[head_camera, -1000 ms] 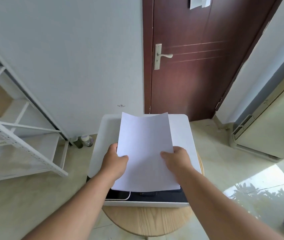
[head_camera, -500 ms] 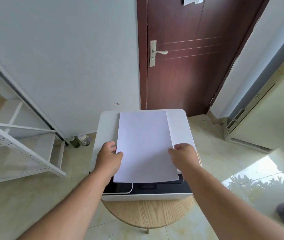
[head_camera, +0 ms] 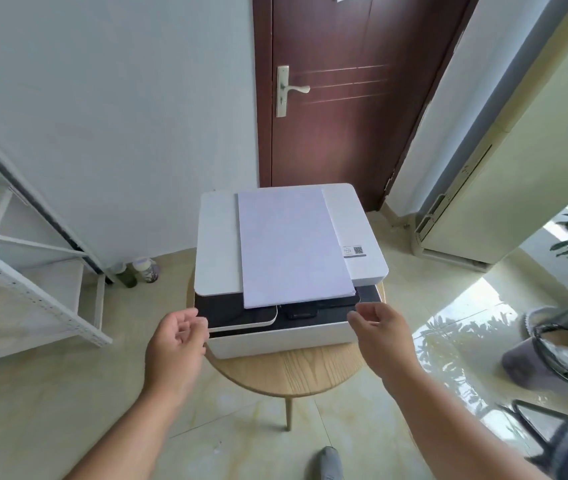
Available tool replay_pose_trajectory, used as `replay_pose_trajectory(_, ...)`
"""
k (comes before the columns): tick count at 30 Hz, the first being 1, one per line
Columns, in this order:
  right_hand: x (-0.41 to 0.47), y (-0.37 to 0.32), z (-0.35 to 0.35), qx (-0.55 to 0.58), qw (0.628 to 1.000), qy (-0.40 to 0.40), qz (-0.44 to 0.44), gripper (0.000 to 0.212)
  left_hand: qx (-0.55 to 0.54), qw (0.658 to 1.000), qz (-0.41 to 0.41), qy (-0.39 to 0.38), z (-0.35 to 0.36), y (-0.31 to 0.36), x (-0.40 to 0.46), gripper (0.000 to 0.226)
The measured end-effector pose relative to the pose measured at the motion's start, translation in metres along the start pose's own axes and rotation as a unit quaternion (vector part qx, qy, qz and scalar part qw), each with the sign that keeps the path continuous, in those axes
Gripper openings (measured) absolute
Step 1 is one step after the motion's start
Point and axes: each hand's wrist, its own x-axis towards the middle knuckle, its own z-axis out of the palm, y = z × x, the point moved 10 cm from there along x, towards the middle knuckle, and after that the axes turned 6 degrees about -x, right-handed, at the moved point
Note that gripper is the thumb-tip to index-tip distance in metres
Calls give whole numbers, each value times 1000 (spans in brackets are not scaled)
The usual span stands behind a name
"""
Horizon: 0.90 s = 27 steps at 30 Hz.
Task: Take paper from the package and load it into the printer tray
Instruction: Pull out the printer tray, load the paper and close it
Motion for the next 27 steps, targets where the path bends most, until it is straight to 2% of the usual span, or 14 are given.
replay_pose_trajectory(3, -17, 32, 3, -11, 1000, -4, 26, 22, 16, 999, -31, -6, -14, -41, -21, 10)
replay_pose_trajectory(6, -23, 54, 6, -23, 999, -20, 36, 21, 38, 997, -57, -25, -12, -77, -31, 20)
replay_pose_trajectory(10, -16, 78, 11, -48, 997, -39, 41, 26, 50, 996, -75, -26, -3, -102, -27, 14)
replay_pose_trajectory(19, 35, 136, 41, -34, 996, -72, 39, 53, 89, 992, -84, -14, 31, -150, -1, 69)
replay_pose_trajectory(22, 53, 155, 49, -7, 997, -71, 42, 64, 76, 994, -73, -3, 40, -164, 8, 81)
replay_pose_trajectory(24, 62, 168, 57, 14, 996, -76, 44, 73, 65, 996, -58, 0, 47, -171, 14, 80)
replay_pose_trajectory(27, 79, 180, 66, 27, 996, -80, 37, 84, 42, 998, -40, -3, 56, -179, 28, 64)
